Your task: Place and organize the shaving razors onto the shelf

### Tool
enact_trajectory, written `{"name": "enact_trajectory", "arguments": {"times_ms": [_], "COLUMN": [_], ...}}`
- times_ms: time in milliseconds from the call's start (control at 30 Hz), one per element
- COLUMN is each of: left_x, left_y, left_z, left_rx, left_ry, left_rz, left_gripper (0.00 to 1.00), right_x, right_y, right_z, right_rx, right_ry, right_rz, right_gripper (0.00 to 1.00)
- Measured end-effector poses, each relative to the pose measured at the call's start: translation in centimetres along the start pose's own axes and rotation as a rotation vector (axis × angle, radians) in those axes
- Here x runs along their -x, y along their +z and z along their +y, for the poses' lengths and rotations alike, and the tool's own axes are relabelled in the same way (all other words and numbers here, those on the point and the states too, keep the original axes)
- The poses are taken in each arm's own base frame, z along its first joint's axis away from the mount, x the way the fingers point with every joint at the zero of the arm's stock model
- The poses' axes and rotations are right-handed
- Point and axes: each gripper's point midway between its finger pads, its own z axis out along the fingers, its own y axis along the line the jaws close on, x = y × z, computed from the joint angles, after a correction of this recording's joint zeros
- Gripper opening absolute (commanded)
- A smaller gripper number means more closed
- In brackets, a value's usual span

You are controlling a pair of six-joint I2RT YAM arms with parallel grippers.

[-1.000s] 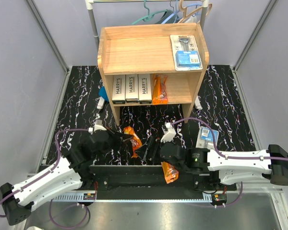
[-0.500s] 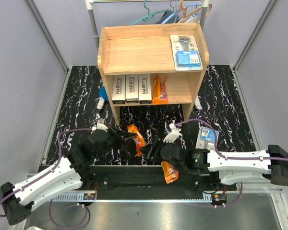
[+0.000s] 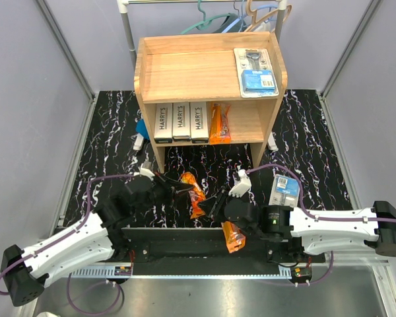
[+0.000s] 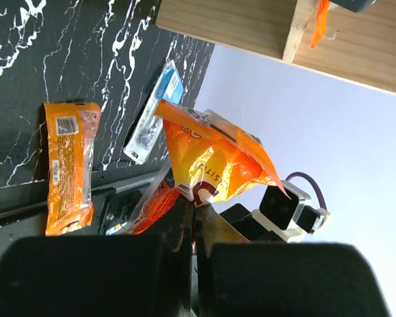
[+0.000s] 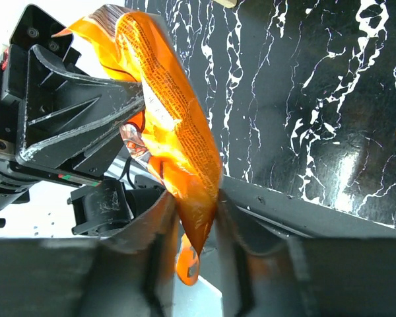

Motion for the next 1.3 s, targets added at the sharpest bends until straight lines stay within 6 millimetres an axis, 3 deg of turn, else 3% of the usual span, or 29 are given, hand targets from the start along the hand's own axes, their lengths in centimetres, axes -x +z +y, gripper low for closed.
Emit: {"name": "enact_trajectory", "arguments": {"times_ms": [167, 267, 333, 367, 433, 467, 633, 900, 1067, 1167, 1300], "left_x": [-0.4, -0.4, -0.5, -0.6, -0.7, -0.7, -0.5, 1.6, 3.2, 4.2, 5.8], "left_y": [0.0, 0.2, 0.1, 0.1, 0.0, -0.1, -1.4, -5.5, -6.9, -6.5, -6.2], "left_z": [-0.2, -0.1, -0.1, -0.1, 0.0, 0.0, -0.5, -3.6, -4.8, -4.0, -0.5], "left_rx": [-0.008, -0.003, -0.003, -0.004, -0.003, 0.0, -0.008, 0.01, 0.157, 0.322, 0.556], "left_ry": [0.002, 0.004, 0.01, 0.015, 0.032, 0.044, 0.121, 0.306, 0.486, 0.598, 0.701], "left_rz": [0.019, 0.021, 0.026, 0.029, 0.035, 0.037, 0.023, -0.11, -0.178, -0.193, -0.19], "left_gripper": [0.0, 0.08, 0.21, 0.38, 0.54, 0.67, 0.97, 0.99, 0.99, 0.99, 0.99], "right_x": [0.0, -0.1, 0.0, 0.0, 0.1, 0.2, 0.4, 0.5, 0.4, 0.4, 0.6], "right_y": [0.0, 0.0, -0.1, -0.1, -0.3, -0.4, -0.9, -1.1, -1.1, -1.1, -1.2], "right_z": [-0.1, -0.4, -0.5, -0.5, -0.8, -0.9, -1.4, -1.5, -1.7, -1.8, -1.6], "right_rx": [-0.003, -0.01, -0.01, -0.009, -0.01, -0.01, -0.006, -0.008, -0.01, -0.01, -0.003], "right_ry": [-0.005, -0.012, -0.014, -0.014, -0.016, -0.016, -0.014, -0.017, -0.028, -0.034, -0.044], "right_rz": [-0.001, 0.0, 0.0, 0.0, -0.001, -0.003, -0.005, -0.004, -0.003, -0.003, -0.005], "right_gripper": [0.08, 0.02, 0.01, 0.0, 0.0, 0.0, 0.0, 0.0, 0.0, 0.0, 0.0]}}
